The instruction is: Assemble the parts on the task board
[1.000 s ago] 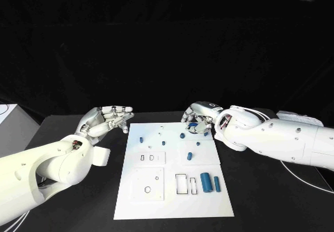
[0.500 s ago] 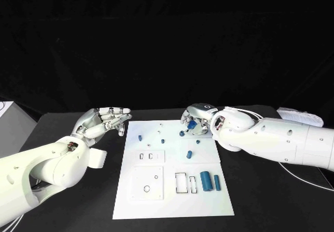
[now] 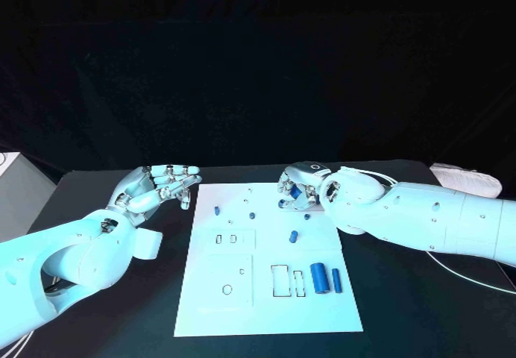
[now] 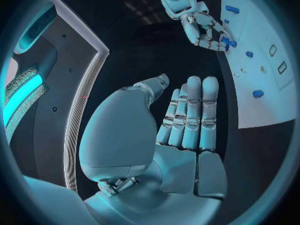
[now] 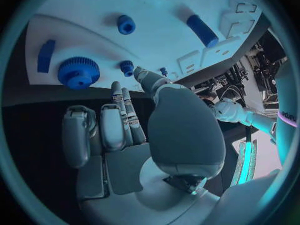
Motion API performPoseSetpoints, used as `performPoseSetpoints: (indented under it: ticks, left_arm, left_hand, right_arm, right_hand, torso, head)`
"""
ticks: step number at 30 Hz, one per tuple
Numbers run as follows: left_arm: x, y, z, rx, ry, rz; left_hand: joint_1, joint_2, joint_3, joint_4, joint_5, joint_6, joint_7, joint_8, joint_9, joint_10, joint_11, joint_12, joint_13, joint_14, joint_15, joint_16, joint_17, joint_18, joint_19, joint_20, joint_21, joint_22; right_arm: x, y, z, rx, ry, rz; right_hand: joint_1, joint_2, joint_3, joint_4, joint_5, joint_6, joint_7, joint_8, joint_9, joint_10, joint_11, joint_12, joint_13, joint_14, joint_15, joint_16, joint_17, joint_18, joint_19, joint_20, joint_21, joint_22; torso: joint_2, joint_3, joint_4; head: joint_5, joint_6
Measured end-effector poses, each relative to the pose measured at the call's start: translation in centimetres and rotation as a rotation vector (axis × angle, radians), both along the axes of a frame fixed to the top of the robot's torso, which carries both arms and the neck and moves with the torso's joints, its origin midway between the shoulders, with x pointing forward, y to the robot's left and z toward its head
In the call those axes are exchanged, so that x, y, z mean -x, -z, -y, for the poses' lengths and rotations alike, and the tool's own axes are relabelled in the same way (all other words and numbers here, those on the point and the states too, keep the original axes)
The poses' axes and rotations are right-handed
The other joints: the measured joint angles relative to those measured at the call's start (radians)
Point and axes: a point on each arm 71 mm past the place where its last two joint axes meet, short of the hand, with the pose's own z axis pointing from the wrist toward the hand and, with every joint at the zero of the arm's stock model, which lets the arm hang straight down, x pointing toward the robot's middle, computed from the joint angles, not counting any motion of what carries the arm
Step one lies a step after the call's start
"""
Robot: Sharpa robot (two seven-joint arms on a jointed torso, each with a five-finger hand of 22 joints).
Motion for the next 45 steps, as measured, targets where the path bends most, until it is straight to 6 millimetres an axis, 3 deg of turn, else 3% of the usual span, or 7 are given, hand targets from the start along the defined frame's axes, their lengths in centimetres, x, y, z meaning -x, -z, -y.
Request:
performPoseSetpoints:
  ticks: [10,14,21,31,35,42,45]
  left_arm:
    - [0.01,-0.02,-0.03,-0.001,-0.001,-0.001]
    - [0.01,-0.02,-0.03,-0.002,-0.001,-0.002]
    - [-0.01,0.00,-0.06,-0.003,-0.001,-0.004]
    - [-0.03,0.03,-0.12,-0.005,-0.003,-0.007]
    - [-0.05,0.04,-0.16,-0.006,-0.004,-0.009]
    - [-0.07,0.07,-0.19,-0.007,-0.005,-0.011]
    - [-0.07,0.07,-0.20,-0.007,-0.005,-0.012]
  left_hand:
    - [0.000,0.000,0.000,0.000,0.000,0.000,0.000,0.000,0.000,0.000,0.000,0.000,0.000,0.000,0.000,0.000,0.001,0.000,0.000,0.000,0.000,0.000]
    - [0.000,0.000,0.000,0.000,0.000,0.000,0.000,0.000,0.000,0.000,0.000,0.000,0.000,0.000,0.000,0.000,0.001,0.000,0.000,0.000,0.000,0.000]
    - [-0.003,0.003,0.000,0.000,0.000,0.000,0.000,0.000,0.000,0.000,0.000,0.000,0.000,0.000,0.000,0.000,0.001,0.000,0.000,0.000,0.004,0.000]
    - [-0.005,0.005,0.003,-0.003,0.000,0.000,0.000,0.000,0.001,0.000,0.000,0.000,0.001,0.000,0.000,0.004,0.002,0.000,0.000,0.000,0.005,0.000]
    - [-0.005,0.005,0.003,-0.003,0.000,0.000,0.000,0.000,0.001,0.000,0.000,0.000,0.001,0.000,0.000,0.004,0.002,0.000,0.000,0.000,0.005,0.000]
    - [-0.005,0.005,0.003,-0.003,0.000,0.000,0.000,0.000,0.001,0.000,0.000,0.000,0.001,0.000,0.000,0.004,0.002,0.000,0.000,0.000,0.005,0.000]
    - [-0.005,0.005,0.006,0.000,0.000,0.000,0.000,0.000,0.002,0.000,0.000,0.000,0.001,0.000,0.000,0.004,0.002,0.000,0.000,0.000,0.005,0.001]
  right_arm:
    - [-0.18,0.25,-0.24,0.005,0.019,-0.006]
    - [-0.16,0.42,-0.36,0.007,0.021,-0.011]
    - [-0.09,0.69,-0.36,0.011,0.023,-0.020]
    - [-0.11,0.65,-0.25,0.018,0.026,-0.018]
    - [-0.03,0.60,-0.32,0.020,0.023,-0.013]
    - [0.26,0.51,-0.46,0.002,0.017,0.014]
    - [0.39,0.27,-0.52,-0.024,0.019,0.046]
  right_hand:
    - [0.004,0.020,0.006,0.011,0.012,0.002,-0.002,0.000,0.006,0.000,0.000,0.000,0.002,0.000,0.000,0.008,-0.005,0.000,0.000,0.000,0.000,0.000]
    - [0.008,0.024,0.014,0.019,0.019,0.010,-0.005,0.000,0.010,0.009,-0.009,0.000,0.002,0.000,0.000,0.008,-0.008,0.000,0.000,0.000,0.000,0.000]
    - [0.019,0.035,0.054,0.017,0.032,0.031,-0.016,0.014,0.022,0.038,-0.020,0.000,0.006,0.000,0.000,0.015,-0.014,0.000,0.000,0.000,0.002,0.000]
    - [0.026,0.028,0.075,0.013,0.037,0.035,-0.020,0.016,0.030,0.047,-0.022,0.000,0.006,0.000,0.000,0.017,-0.015,0.000,0.000,0.000,0.009,0.000]
    - [0.038,0.021,0.098,0.002,0.043,0.044,-0.025,0.024,0.038,0.062,-0.025,-0.002,0.006,-0.003,-0.004,0.023,-0.019,0.000,-0.004,-0.004,0.012,0.000]
    - [0.067,0.037,0.150,-0.034,0.037,0.075,-0.034,0.051,0.064,0.082,-0.019,0.004,0.008,-0.001,-0.017,0.041,-0.001,0.000,-0.002,-0.013,0.032,-0.001]
    - [0.072,0.039,0.164,-0.048,0.029,0.097,-0.042,0.067,0.081,0.088,-0.013,0.004,0.008,0.002,-0.020,0.053,0.018,-0.015,-0.002,-0.020,0.042,0.000]
  torso:
    - [0.007,-0.0001,0.0072]
    - [0.008,-0.0001,0.0101]
    - [0.013,0.0002,0.0095]
    - [0.017,0.0006,0.0092]
    - [0.019,0.0005,0.0094]
    - [0.021,0.0005,0.0106]
    - [0.021,-0.0001,0.0111]
  head:
    - [-0.006,-0.002]
    - [-0.008,-0.003]
    - [-0.006,-0.004]
    - [-0.007,-0.002]
    - [-0.009,-0.001]
    - [-0.010,0.001]
    - [-0.011,0.002]
